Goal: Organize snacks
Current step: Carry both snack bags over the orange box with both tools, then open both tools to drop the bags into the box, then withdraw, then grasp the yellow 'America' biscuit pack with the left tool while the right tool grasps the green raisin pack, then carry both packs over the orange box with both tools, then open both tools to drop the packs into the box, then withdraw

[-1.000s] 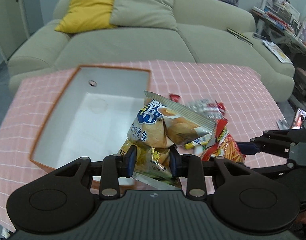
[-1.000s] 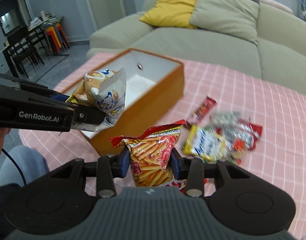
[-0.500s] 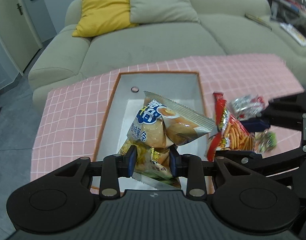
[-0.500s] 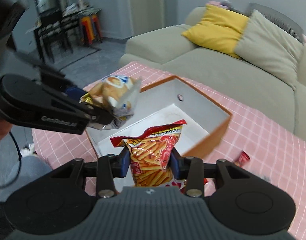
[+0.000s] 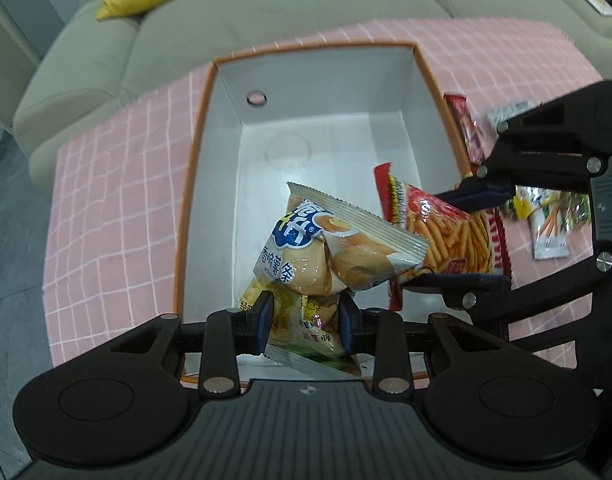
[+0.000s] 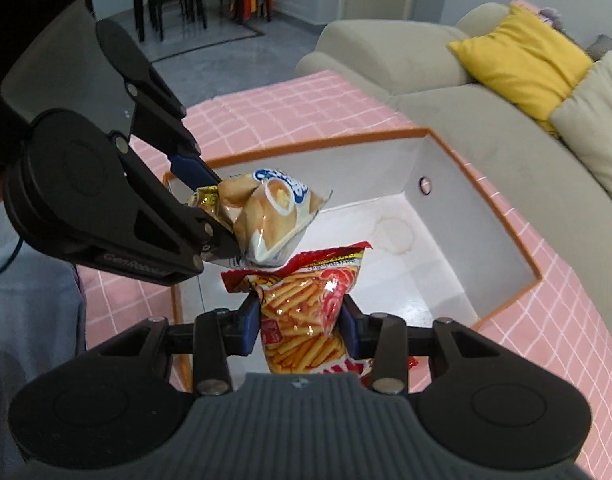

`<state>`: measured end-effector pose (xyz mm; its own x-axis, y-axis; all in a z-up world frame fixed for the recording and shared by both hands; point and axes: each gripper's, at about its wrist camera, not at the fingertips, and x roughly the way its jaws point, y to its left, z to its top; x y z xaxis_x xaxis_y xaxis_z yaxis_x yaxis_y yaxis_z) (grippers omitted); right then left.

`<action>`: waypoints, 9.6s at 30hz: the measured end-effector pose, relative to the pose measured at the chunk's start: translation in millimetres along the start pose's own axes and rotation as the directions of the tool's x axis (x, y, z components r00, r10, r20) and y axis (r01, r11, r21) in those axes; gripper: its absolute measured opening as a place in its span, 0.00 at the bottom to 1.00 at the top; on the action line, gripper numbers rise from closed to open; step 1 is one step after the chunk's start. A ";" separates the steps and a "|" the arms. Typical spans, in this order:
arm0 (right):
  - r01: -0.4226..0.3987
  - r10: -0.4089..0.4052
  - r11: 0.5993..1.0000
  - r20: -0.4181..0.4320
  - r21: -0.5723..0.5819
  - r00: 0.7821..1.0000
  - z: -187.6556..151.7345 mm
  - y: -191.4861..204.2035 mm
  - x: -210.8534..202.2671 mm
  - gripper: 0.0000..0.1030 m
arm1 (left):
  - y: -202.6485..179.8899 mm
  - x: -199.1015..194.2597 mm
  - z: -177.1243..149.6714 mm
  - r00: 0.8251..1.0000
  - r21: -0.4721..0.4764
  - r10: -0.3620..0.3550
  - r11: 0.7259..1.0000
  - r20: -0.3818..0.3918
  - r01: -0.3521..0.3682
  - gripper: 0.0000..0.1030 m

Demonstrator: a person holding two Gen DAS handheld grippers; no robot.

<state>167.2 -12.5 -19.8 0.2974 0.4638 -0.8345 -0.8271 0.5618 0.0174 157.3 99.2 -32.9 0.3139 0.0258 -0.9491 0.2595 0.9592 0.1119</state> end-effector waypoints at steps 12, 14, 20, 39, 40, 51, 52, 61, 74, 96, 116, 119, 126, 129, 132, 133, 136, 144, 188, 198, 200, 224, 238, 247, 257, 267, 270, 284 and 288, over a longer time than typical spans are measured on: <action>-0.069 0.058 0.996 -0.154 -0.064 0.986 -1.6 5.7 52.8 0.36 | 2.5 44.7 9.8 0.992 0.042 -0.024 0.999 -0.127 0.030 0.36; -0.078 0.065 0.995 -0.177 -0.068 0.982 -2.8 6.6 58.6 0.36 | 1.2 49.0 10.2 0.990 0.052 -0.027 0.998 -0.142 0.034 0.36; -0.090 0.075 0.994 -0.222 -0.056 0.972 -3.7 5.0 71.1 0.37 | 1.8 64.4 12.6 0.982 0.051 -0.033 0.998 -0.186 0.043 0.36; -0.007 0.002 1.000 -0.250 -0.017 0.968 10.8 -6.4 64.4 0.77 | 4.3 49.3 7.8 0.989 0.030 -0.019 0.999 -0.147 0.024 0.56; -0.004 0.000 1.000 -0.247 -0.018 0.969 11.6 -5.7 60.4 0.77 | 4.2 45.6 6.8 0.990 0.035 -0.019 0.999 -0.143 0.024 0.58; 0.065 -0.058 0.997 -0.120 0.053 0.991 6.5 1.3 -4.9 0.82 | -7.3 -11.9 -2.8 1.000 0.007 0.010 1.000 0.013 -0.010 0.61; 0.070 -0.063 0.995 -0.105 0.066 0.993 2.6 0.8 -8.7 0.82 | -11.9 -18.5 -3.9 0.999 0.011 0.013 1.000 0.035 -0.014 0.61; 0.129 -0.140 0.965 0.033 0.230 0.990 -34.6 4.9 -68.0 0.83 | -51.7 -64.3 -17.7 0.972 -0.042 0.009 0.999 0.233 0.001 0.61; 0.250 -0.327 0.876 0.127 0.412 0.936 -113.9 17.8 -114.4 0.83 | -102.8 -69.5 -54.6 0.921 -0.180 -0.020 0.979 0.388 0.097 0.61; 0.413 -0.433 0.670 -0.127 0.617 0.893 -252.6 -15.1 -100.0 0.75 | -170.3 -15.1 -62.6 0.934 -0.160 -0.116 0.971 0.337 0.179 0.60; 0.351 -0.331 0.680 -0.157 0.643 0.930 -230.9 -100.1 -48.0 0.65 | -190.8 46.3 18.5 0.947 -0.058 -0.203 0.973 0.248 0.224 0.56; 0.356 -0.313 0.671 -0.186 0.650 0.931 -232.5 -107.5 -37.9 0.63 | -189.5 59.6 30.7 0.949 -0.063 -0.218 0.969 0.227 0.238 0.60; 0.322 -0.275 0.667 -0.180 0.672 0.944 -238.0 -118.1 -30.0 0.50 | -186.2 87.5 54.0 0.952 -0.084 -0.231 0.964 0.202 0.252 0.69; 0.315 -0.269 0.683 -0.174 0.659 0.947 -235.2 -121.4 -28.1 0.49 | -187.4 100.1 63.4 0.955 -0.077 -0.236 0.964 0.181 0.253 0.70; 0.311 -0.258 0.693 -0.178 0.651 0.949 -233.2 -125.0 -26.9 0.48 | -189.1 110.5 71.1 0.959 -0.080 -0.234 0.965 0.162 0.249 0.70; 0.309 -0.256 0.695 -0.178 0.650 0.950 -233.0 -125.4 -27.2 0.48 | -189.3 113.1 73.4 0.958 -0.081 -0.240 0.964 0.160 0.255 0.71; 0.299 -0.247 0.695 -0.173 0.654 0.953 -235.0 -127.7 -26.9 0.47 | -190.5 116.7 77.9 0.950 -0.081 -0.267 0.956 0.162 0.283 0.70; 0.273 -0.224 0.682 -0.162 0.679 0.961 -237.4 -133.9 -28.0 0.45 | -186.7 106.6 75.0 0.926 -0.103 -0.318 0.934 0.202 0.343 0.37; 0.227 -0.256 0.695 -0.060 0.682 0.965 -213.8 -78.0 -92.0 0.38 | -175.2 -4.6 29.4 0.944 -0.143 -0.218 0.956 0.246 0.258 0.10; 0.143 -0.236 0.795 0.084 0.589 0.968 -156.8 -40.1 -114.6 0.37 | -133.1 -53.0 5.8 0.924 -0.197 -0.160 0.951 0.347 0.239 0.11; 0.134 -0.230 0.821 0.107 0.555 0.967 -141.6 -32.6 -116.3 0.37 | -120.6 -59.9 3.9 0.921 -0.210 -0.138 0.951 0.364 0.225 0.11; 0.154 -0.157 0.987 0.079 0.042 0.984 -3.9 12.1 -30.1 0.37 | -10.2 -22.1 4.7 0.974 -0.214 0.076 0.976 0.213 -0.030 0.10; 0.223 -0.232 0.966 -0.061 -0.133 0.971 16.1 5.0 46.3 0.37 | 6.4 31.2 13.7 0.991 -0.165 0.116 0.981 0.070 -0.103 0.11; 0.210 -0.242 0.959 -0.166 -0.188 0.956 10.0 -6.2 80.7 0.38 | 8.6 57.5 17.2 0.994 -0.123 0.113 0.986 -0.002 -0.112 0.11; 0.191 -0.231 0.965 -0.241 -0.179 0.943 7.4 -13.2 103.0 0.37 | 13.5 70.4 15.6 0.991 -0.134 0.121 0.983 -0.051 -0.126 0.17; 0.213 -0.227 0.973 -0.199 -0.092 0.953 12.7 -20.4 76.0 0.57 | 12.8 46.7 14.9 0.990 -0.146 0.142 0.979 -0.001 -0.141 0.47; 0.213 -0.221 0.975 -0.179 -0.063 0.959 15.5 -21.0 62.4 0.63 | 11.0 36.0 14.1 0.989 -0.156 0.147 0.978 0.028 -0.140 0.52; 0.164 -0.166 0.971 -0.004 0.174 0.986 -9.8 -21.3 -35.2 0.79 | -13.0 -41.8 8.5 0.954 -0.241 0.146 0.967 0.261 -0.082 0.52; 0.160 -0.179 0.955 0.054 0.249 0.982 -28.4 -19.2 -62.2 0.83 | -32.7 -62.0 4.8 0.933 -0.248 0.121 0.968 0.340 -0.036 0.52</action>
<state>151.0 -71.7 16.1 0.4657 0.3923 -0.7932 -0.6237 0.7814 0.0203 133.8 64.9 23.7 0.6344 0.0448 -0.7717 0.0139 0.9975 0.0693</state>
